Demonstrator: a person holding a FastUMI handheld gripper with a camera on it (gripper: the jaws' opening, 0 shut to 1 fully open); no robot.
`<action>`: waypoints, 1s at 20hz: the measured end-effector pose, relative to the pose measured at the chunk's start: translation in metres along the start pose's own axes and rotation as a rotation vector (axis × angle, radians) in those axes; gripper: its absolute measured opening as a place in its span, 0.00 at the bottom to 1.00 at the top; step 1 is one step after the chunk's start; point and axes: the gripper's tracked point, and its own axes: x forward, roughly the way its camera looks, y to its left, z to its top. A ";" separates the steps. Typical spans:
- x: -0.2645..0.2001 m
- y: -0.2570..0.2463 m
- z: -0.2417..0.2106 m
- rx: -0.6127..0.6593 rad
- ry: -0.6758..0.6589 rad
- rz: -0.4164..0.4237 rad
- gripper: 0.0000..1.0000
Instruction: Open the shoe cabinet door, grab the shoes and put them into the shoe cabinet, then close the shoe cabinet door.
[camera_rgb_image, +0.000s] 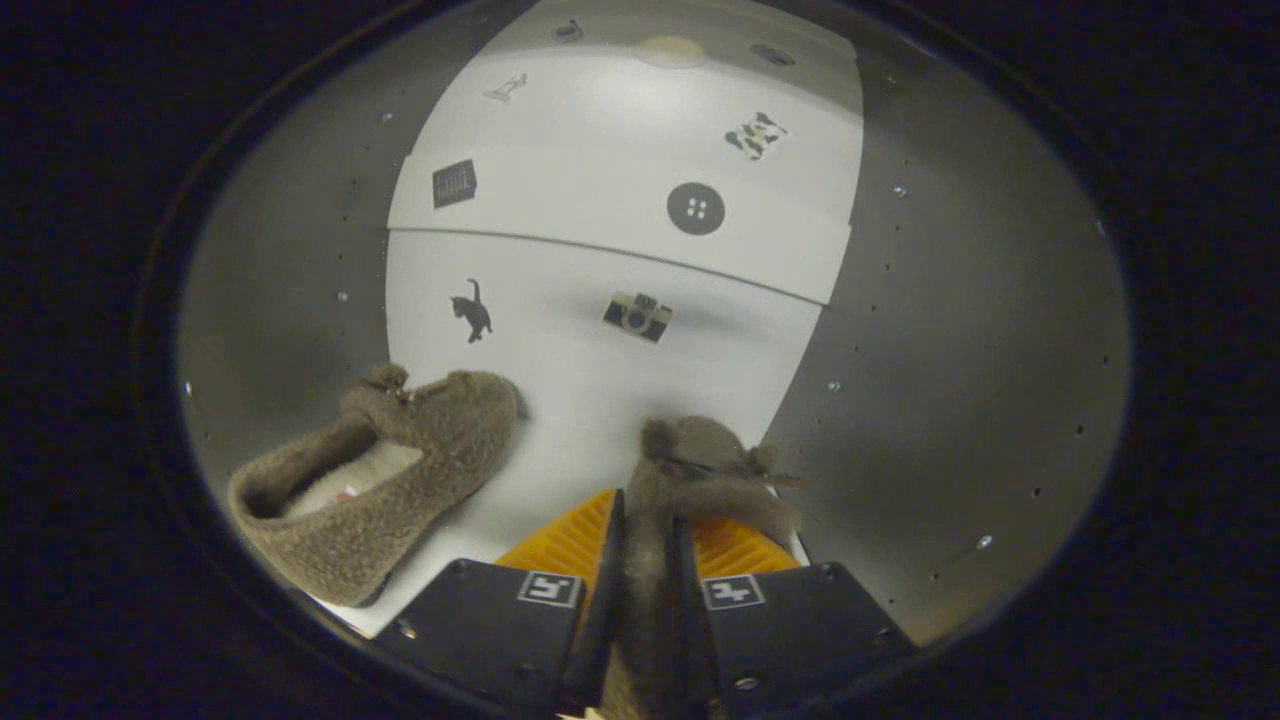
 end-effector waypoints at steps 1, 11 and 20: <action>0.000 -0.002 0.004 -0.005 -0.015 -0.009 0.34; -0.042 0.005 0.004 0.027 0.022 0.045 0.64; -0.181 -0.003 0.053 0.005 -0.198 0.048 0.83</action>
